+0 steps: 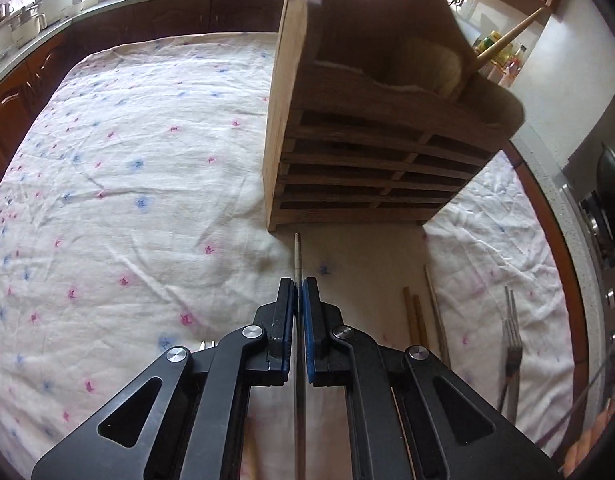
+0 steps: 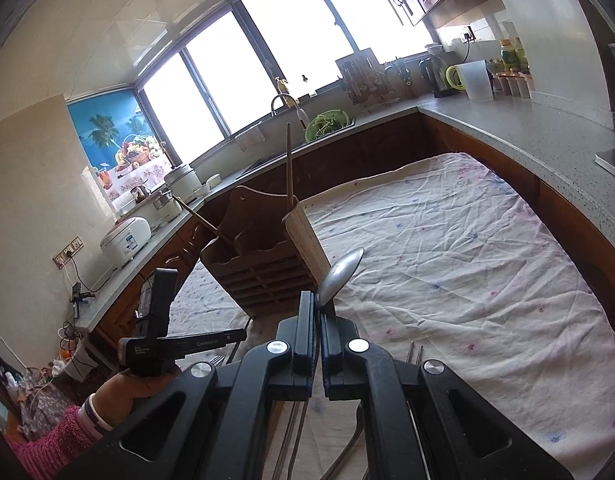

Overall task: Organize utensils
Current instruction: 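Lift the metal stick and spoon and carry both over the holder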

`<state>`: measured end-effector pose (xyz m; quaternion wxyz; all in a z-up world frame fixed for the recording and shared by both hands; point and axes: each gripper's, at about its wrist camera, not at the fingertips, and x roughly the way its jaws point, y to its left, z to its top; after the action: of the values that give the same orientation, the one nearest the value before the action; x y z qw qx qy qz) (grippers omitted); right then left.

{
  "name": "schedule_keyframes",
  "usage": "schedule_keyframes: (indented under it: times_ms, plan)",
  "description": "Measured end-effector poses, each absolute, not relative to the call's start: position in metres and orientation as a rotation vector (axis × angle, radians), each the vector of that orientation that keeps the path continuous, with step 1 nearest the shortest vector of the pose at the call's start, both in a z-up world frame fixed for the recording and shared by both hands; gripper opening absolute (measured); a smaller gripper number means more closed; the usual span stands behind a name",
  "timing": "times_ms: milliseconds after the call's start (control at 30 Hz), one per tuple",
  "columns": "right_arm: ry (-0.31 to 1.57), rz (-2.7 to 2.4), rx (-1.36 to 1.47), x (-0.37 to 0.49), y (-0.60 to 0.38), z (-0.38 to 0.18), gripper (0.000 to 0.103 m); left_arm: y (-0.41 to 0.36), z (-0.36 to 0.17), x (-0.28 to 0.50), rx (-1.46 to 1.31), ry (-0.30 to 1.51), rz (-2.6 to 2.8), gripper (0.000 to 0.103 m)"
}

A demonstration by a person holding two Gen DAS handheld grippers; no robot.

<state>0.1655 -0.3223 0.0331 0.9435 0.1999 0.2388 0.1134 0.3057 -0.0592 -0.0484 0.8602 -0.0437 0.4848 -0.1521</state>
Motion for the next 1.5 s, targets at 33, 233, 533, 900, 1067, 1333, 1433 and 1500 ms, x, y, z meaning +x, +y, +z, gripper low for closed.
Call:
schedule_keyframes:
  times_ms: [33,233,533,900,1067,1333,1433,1500]
  plan:
    - [0.486,0.234,0.406,0.165,-0.322,0.034,0.003,-0.056,-0.043,0.299,-0.103,1.005,-0.334,0.004]
    - [0.47,0.242,0.402,0.161,-0.318,0.042,0.003,-0.042,0.003,0.263,-0.184,0.911,-0.433,0.004]
    - [0.452,0.255,0.362,0.155,-0.309,0.057,0.003,-0.044,0.064,0.236,-0.227,0.786,-0.522,0.004]
    - [0.441,0.281,0.323,0.152,-0.291,0.068,0.003,-0.034,0.08,0.221,-0.25,0.743,-0.553,0.004]
    - [0.436,0.291,0.309,0.153,-0.285,0.071,0.003,-0.03,0.083,0.219,-0.257,0.73,-0.563,0.004]
    - [0.437,0.308,0.299,0.159,-0.278,0.074,0.003,-0.023,0.089,0.214,-0.304,0.709,-0.604,0.004]
    - [0.435,0.314,0.297,0.16,-0.274,0.075,0.003,-0.022,0.092,0.214,-0.3,0.694,-0.599,0.004]
    - [0.431,0.32,0.294,0.161,-0.272,0.076,0.003,-0.02,0.093,0.215,-0.307,0.684,-0.595,0.004]
